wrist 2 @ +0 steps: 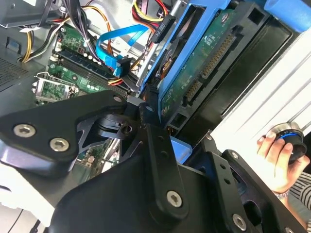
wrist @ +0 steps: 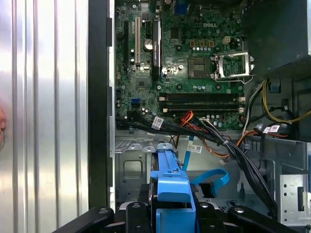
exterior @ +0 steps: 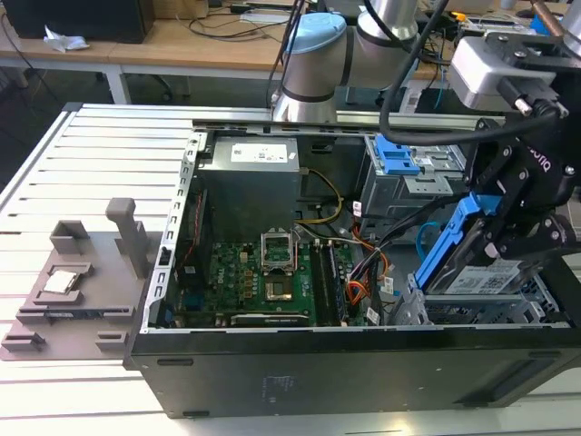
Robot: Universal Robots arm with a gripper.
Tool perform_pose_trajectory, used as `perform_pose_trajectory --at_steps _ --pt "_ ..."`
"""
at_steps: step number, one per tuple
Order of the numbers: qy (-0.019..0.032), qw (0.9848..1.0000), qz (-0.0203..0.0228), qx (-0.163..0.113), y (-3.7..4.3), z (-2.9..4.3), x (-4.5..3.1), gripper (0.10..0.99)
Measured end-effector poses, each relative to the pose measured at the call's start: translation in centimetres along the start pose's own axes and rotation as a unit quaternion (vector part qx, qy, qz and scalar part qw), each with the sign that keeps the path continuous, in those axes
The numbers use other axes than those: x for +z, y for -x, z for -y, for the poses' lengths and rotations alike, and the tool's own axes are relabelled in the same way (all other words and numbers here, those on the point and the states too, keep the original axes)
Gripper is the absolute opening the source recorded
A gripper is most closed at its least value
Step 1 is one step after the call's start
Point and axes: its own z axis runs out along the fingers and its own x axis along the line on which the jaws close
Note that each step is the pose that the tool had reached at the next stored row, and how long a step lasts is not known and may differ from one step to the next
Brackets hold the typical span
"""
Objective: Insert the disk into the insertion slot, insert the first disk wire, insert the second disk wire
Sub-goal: 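Insert the disk into the insertion slot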
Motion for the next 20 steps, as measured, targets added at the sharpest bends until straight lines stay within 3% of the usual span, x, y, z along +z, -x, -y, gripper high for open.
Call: perform_pose_trajectory --at_steps 9,19,20 --pt "0.0000 1.0000 0.0000 0.000 -0.04 0.05 1.33 0.365" --pt "0.0000 1.0000 0.0000 0.000 -0.04 0.05 1.43 0.376" --pt "0.0000 1.0000 0.0000 0.000 -0.04 0.05 1.44 0.439"
